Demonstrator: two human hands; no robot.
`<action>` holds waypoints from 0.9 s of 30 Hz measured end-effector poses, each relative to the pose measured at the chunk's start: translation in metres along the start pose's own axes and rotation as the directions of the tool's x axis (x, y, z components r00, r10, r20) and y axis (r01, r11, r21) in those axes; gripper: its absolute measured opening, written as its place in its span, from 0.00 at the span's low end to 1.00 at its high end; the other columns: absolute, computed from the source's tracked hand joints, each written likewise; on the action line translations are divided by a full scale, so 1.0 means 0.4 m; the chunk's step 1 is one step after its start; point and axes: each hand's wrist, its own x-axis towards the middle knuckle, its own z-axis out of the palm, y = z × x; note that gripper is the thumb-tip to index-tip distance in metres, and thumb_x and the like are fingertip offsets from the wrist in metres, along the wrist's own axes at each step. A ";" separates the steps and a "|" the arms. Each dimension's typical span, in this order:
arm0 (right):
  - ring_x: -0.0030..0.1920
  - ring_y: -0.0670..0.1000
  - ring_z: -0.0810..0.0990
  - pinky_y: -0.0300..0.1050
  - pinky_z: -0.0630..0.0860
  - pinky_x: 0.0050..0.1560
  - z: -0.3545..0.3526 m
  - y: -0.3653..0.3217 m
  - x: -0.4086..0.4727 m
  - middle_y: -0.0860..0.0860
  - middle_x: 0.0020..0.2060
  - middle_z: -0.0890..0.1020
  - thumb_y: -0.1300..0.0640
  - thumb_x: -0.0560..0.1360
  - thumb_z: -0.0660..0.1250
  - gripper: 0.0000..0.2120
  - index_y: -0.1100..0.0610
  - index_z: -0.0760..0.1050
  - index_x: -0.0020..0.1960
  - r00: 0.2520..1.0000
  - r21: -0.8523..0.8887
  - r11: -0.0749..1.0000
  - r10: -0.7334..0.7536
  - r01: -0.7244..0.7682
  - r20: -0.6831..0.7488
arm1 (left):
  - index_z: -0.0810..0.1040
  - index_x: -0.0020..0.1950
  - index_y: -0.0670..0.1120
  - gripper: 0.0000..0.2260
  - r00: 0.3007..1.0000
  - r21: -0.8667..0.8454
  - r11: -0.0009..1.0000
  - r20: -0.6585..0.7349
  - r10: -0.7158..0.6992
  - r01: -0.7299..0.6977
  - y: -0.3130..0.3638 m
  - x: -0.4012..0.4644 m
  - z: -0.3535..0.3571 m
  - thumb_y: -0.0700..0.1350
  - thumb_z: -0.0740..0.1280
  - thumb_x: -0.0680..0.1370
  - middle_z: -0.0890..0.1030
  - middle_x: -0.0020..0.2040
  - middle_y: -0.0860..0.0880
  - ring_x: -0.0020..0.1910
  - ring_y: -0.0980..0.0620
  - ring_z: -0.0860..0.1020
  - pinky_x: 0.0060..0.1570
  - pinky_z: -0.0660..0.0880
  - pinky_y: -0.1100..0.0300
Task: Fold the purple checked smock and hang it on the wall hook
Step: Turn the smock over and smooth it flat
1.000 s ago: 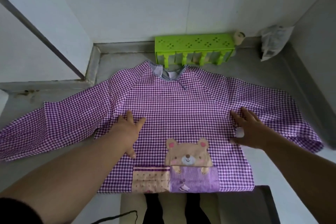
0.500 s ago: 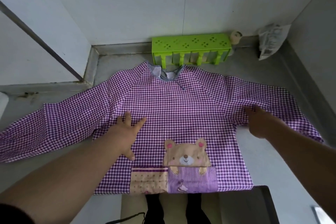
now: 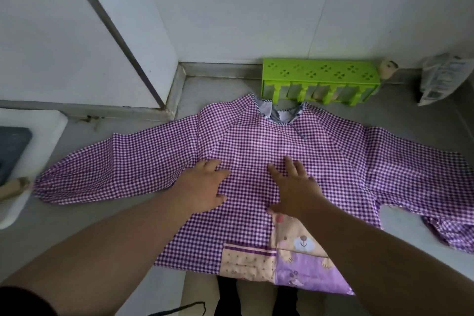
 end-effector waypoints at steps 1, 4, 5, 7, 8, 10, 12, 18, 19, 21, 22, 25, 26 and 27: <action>0.82 0.65 0.40 0.72 0.62 0.73 -0.004 -0.001 0.003 0.57 0.82 0.36 0.27 0.66 0.72 0.61 0.41 0.34 0.82 1.000 -0.021 1.000 0.005 -0.004 0.017 | 0.56 0.85 0.58 0.35 1.000 -0.017 0.999 0.000 -0.030 0.030 -0.025 -0.006 0.003 0.66 0.63 0.81 0.51 0.87 0.49 0.84 0.43 0.55 0.79 0.63 0.40; 0.82 0.64 0.43 0.73 0.68 0.69 -0.025 0.000 0.005 0.56 0.83 0.39 0.28 0.64 0.75 0.64 0.40 0.34 0.82 0.998 -0.060 0.998 0.005 -0.001 0.066 | 0.53 0.86 0.57 0.35 0.991 -0.108 0.985 0.052 -0.126 0.131 -0.113 -0.027 0.027 0.65 0.61 0.83 0.47 0.87 0.51 0.85 0.42 0.51 0.80 0.61 0.41; 0.82 0.65 0.46 0.72 0.70 0.68 -0.034 -0.004 0.007 0.57 0.83 0.42 0.27 0.63 0.75 0.64 0.40 0.35 0.82 0.998 -0.081 0.997 0.006 0.000 0.066 | 0.52 0.86 0.57 0.35 0.987 -0.137 0.978 0.073 -0.146 0.155 -0.144 -0.035 0.039 0.64 0.61 0.83 0.47 0.87 0.52 0.85 0.42 0.51 0.80 0.60 0.41; 0.80 0.65 0.58 0.68 0.74 0.65 -0.053 -0.014 0.010 0.59 0.83 0.49 0.23 0.63 0.71 0.62 0.41 0.38 0.82 0.999 -0.117 0.993 0.022 -0.018 0.028 | 0.52 0.86 0.59 0.34 0.988 -0.183 0.973 0.078 -0.130 0.142 -0.185 -0.047 0.061 0.64 0.61 0.83 0.48 0.87 0.55 0.85 0.43 0.52 0.82 0.58 0.42; 0.77 0.65 0.63 0.66 0.76 0.63 -0.063 -0.034 0.019 0.59 0.82 0.52 0.21 0.64 0.68 0.60 0.41 0.39 0.82 1.000 -0.117 0.993 0.031 -0.032 -0.003 | 0.53 0.86 0.60 0.33 0.992 -0.212 0.970 0.067 -0.107 0.119 -0.208 -0.056 0.073 0.64 0.60 0.83 0.49 0.87 0.57 0.85 0.45 0.52 0.82 0.57 0.43; 0.75 0.65 0.66 0.65 0.77 0.60 -0.076 -0.070 0.035 0.59 0.81 0.52 0.20 0.66 0.65 0.58 0.41 0.38 0.82 0.997 -0.087 0.995 0.046 -0.051 -0.054 | 0.57 0.85 0.61 0.29 0.996 -0.259 0.962 0.041 -0.075 0.083 -0.238 -0.068 0.085 0.63 0.59 0.84 0.53 0.86 0.60 0.85 0.48 0.55 0.82 0.59 0.43; 0.78 0.67 0.59 0.68 0.76 0.62 -0.075 -0.097 0.052 0.58 0.82 0.46 0.22 0.64 0.68 0.60 0.40 0.36 0.82 0.998 -0.081 0.996 0.038 -0.042 -0.050 | 0.63 0.83 0.60 0.27 0.997 -0.311 0.947 0.021 -0.074 0.077 -0.265 -0.075 0.092 0.62 0.59 0.84 0.57 0.85 0.60 0.84 0.49 0.58 0.81 0.61 0.43; 0.80 0.72 0.47 0.72 0.70 0.69 -0.065 -0.136 0.074 0.59 0.82 0.36 0.26 0.61 0.76 0.68 0.41 0.30 0.81 0.993 -0.108 0.992 0.075 -0.065 0.096 | 0.78 0.67 0.54 0.19 0.916 -0.451 0.827 -0.046 -0.398 0.336 -0.381 -0.091 0.137 0.61 0.66 0.80 0.74 0.69 0.53 0.70 0.47 0.72 0.69 0.73 0.46; 0.80 0.73 0.47 0.71 0.70 0.69 -0.068 -0.137 0.075 0.60 0.82 0.36 0.26 0.61 0.76 0.69 0.41 0.30 0.81 0.992 -0.113 0.991 0.077 -0.065 0.101 | 0.80 0.64 0.53 0.19 0.879 -0.467 0.785 -0.036 -0.476 0.407 -0.400 -0.090 0.147 0.62 0.65 0.79 0.74 0.69 0.50 0.69 0.46 0.72 0.69 0.73 0.45; 0.80 0.73 0.47 0.72 0.69 0.70 -0.069 -0.140 0.078 0.60 0.82 0.36 0.26 0.60 0.76 0.69 0.41 0.29 0.81 0.992 -0.116 0.991 0.080 -0.068 0.099 | 0.81 0.63 0.53 0.21 0.788 -0.501 0.679 0.009 -0.616 0.537 -0.443 -0.095 0.180 0.64 0.66 0.77 0.75 0.69 0.47 0.70 0.43 0.71 0.72 0.69 0.45; 0.80 0.73 0.46 0.72 0.69 0.70 -0.068 -0.141 0.079 0.60 0.82 0.36 0.26 0.60 0.76 0.70 0.40 0.29 0.80 0.993 -0.115 0.991 0.078 -0.067 0.093 | 0.81 0.65 0.53 0.22 0.737 -0.542 0.608 0.032 -0.675 0.580 -0.460 -0.102 0.194 0.64 0.67 0.77 0.74 0.71 0.46 0.73 0.42 0.68 0.74 0.65 0.44; 0.80 0.72 0.45 0.72 0.67 0.71 -0.070 -0.141 0.076 0.60 0.82 0.36 0.27 0.60 0.77 0.70 0.40 0.29 0.80 0.992 -0.108 0.991 0.084 -0.074 0.092 | 0.76 0.73 0.51 0.29 0.558 -0.673 0.371 0.076 -0.826 0.640 -0.487 -0.127 0.207 0.62 0.71 0.76 0.66 0.80 0.42 0.79 0.39 0.61 0.79 0.57 0.41; 0.80 0.72 0.45 0.72 0.66 0.71 -0.071 -0.149 0.080 0.60 0.82 0.35 0.27 0.59 0.77 0.70 0.40 0.29 0.80 0.992 -0.112 0.991 0.081 -0.071 0.092 | 0.72 0.77 0.49 0.32 0.468 -0.735 0.228 0.136 -0.873 0.639 -0.500 -0.133 0.210 0.60 0.72 0.76 0.64 0.81 0.41 0.80 0.37 0.60 0.78 0.58 0.41; 0.80 0.72 0.45 0.72 0.66 0.72 -0.070 -0.147 0.080 0.60 0.82 0.35 0.26 0.59 0.77 0.70 0.39 0.29 0.80 0.992 -0.111 0.991 0.083 -0.073 0.096 | 0.67 0.80 0.46 0.35 0.390 -0.779 0.082 0.218 -0.895 0.622 -0.508 -0.139 0.211 0.59 0.72 0.78 0.62 0.81 0.39 0.80 0.36 0.61 0.78 0.60 0.40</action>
